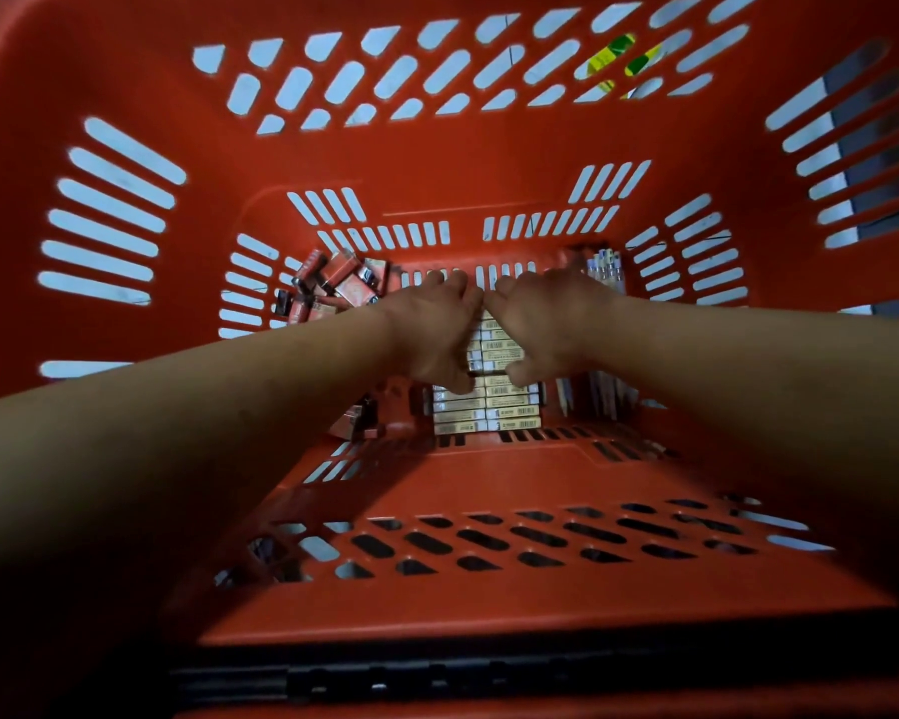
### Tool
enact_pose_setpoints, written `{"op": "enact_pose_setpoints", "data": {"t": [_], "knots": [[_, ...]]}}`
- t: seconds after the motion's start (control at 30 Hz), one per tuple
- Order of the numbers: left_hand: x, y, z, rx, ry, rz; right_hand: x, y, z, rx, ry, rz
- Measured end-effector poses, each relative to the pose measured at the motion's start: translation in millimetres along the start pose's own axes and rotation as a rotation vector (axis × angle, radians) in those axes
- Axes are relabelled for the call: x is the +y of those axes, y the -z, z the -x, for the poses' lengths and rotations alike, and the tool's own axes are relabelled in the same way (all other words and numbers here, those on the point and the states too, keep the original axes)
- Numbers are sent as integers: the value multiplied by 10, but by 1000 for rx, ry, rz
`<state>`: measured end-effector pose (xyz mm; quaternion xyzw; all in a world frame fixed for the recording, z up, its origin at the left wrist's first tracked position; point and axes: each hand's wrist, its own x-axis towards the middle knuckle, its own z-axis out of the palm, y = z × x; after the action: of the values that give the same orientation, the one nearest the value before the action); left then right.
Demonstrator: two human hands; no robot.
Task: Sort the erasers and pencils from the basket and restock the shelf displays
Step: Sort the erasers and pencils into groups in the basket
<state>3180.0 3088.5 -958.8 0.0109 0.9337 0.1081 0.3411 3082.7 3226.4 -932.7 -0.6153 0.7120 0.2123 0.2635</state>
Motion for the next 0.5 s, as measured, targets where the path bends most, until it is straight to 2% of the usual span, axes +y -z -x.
{"op": "enact_pose_setpoints", "data": {"t": [0.23, 0.5], "knots": [[-32, 1, -6, 16, 16, 63, -41, 17, -25, 4, -8, -21], [-16, -93, 16, 105, 26, 62, -132, 7, -36, 59, -62, -6]]}}
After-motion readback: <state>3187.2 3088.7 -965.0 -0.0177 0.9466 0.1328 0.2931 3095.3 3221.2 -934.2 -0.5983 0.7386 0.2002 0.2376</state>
